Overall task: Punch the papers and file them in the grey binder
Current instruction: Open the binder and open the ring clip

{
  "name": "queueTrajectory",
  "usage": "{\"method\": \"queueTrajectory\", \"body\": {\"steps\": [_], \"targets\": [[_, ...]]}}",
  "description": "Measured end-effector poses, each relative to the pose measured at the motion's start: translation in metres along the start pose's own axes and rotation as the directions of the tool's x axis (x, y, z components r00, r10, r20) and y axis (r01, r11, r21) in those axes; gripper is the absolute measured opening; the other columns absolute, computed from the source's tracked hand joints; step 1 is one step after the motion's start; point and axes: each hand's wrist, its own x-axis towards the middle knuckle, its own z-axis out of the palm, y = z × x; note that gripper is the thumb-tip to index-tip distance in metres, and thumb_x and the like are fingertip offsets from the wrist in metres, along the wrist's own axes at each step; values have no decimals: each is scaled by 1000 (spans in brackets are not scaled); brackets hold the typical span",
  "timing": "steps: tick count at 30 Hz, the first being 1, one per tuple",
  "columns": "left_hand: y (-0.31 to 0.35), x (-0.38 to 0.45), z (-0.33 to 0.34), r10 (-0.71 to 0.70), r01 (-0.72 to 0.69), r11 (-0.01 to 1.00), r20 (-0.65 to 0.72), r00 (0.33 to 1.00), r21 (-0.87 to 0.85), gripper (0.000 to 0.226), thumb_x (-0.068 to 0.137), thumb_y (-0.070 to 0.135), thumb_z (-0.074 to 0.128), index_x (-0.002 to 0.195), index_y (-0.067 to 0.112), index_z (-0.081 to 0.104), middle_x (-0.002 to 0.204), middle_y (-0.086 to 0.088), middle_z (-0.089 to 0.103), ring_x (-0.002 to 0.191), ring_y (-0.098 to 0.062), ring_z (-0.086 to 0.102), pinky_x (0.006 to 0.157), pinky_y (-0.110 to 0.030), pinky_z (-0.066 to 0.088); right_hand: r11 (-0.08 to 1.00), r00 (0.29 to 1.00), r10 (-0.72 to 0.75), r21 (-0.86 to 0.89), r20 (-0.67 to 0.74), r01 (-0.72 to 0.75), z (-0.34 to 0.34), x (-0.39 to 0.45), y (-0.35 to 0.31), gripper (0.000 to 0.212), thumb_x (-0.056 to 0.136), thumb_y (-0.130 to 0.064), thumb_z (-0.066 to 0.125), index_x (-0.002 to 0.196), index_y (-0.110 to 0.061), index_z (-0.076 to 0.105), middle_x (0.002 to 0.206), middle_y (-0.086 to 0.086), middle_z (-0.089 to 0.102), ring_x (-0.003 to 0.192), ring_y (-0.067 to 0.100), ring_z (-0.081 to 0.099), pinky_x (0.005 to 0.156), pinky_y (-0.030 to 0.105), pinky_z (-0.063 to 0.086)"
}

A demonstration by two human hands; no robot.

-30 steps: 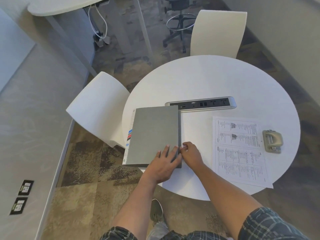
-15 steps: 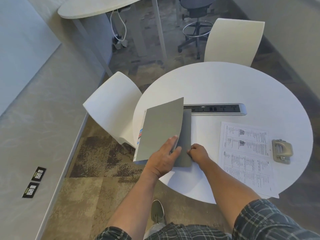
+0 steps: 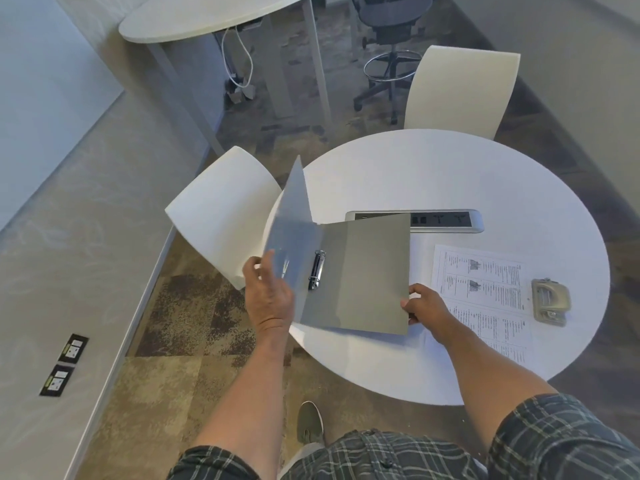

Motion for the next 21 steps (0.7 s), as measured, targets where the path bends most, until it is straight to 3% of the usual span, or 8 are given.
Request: {"method": "queueTrajectory", "body": {"steps": [4,8,9,11,13,16,18,21], "targets": [[-11,-2,-5,-249,247,968,-72,966,-31,47,90,-6,44,131,16,46,134,-25,42,73,-29,57,56,-30,45,999,998,36,-34,-57,-38,-21,-10,5,26,91,5,58,109,-12,65,83,18,67,68,28,60,66,38,55],[-29,-10,1,-490,493,870,-87,867,18,44,89,-2,47,129,15,50,135,-28,36,72,-36,56,56,-38,44,997,992,61,-41,-109,-66,-41,-18,12,30,90,8,54,107,-15,65,82,18,68,72,30,63,76,49,59],[-33,-13,4,-537,541,840,-84,839,38,46,87,-1,50,128,18,50,139,-29,35,79,-40,58,61,-42,49,996,989,75,-43,-125,-81,-46,-19,13,31,89,8,54,105,-15,66,83,18,68,73,30,63,77,51,59],[-43,-21,12,-612,618,777,-82,786,123,51,81,4,57,127,25,52,148,-29,29,104,-49,55,85,-53,52,993,983,103,-37,-152,-109,-55,-21,14,31,86,11,52,99,-13,67,84,18,68,73,31,63,76,51,59],[-50,-28,18,-676,669,704,-64,734,237,58,77,9,67,130,30,54,159,-29,16,136,-53,33,110,-57,32,988,977,133,-58,-167,-145,-62,-23,16,31,83,10,50,96,-12,67,87,18,70,75,33,66,77,51,59],[-58,-36,24,-697,608,669,77,713,426,75,74,20,74,143,31,46,166,-26,-10,154,-45,-4,123,-54,9,975,965,173,-102,-198,-196,-70,-28,20,24,81,8,51,94,-5,65,86,18,69,74,33,67,73,48,60],[-62,-42,33,-666,494,687,188,722,533,84,77,26,71,152,29,36,165,-26,-15,154,-43,-10,125,-51,3,958,954,200,-158,-224,-238,-73,-30,21,13,79,8,51,85,-2,59,77,19,64,65,32,62,63,41,57],[-55,-46,46,-547,289,766,344,763,575,81,84,23,66,156,17,31,166,-25,-6,155,-42,-3,125,-51,10,911,933,266,-255,-243,-326,-75,-29,25,9,76,6,52,76,-3,52,64,21,61,54,33,62,57,37,53]]}}
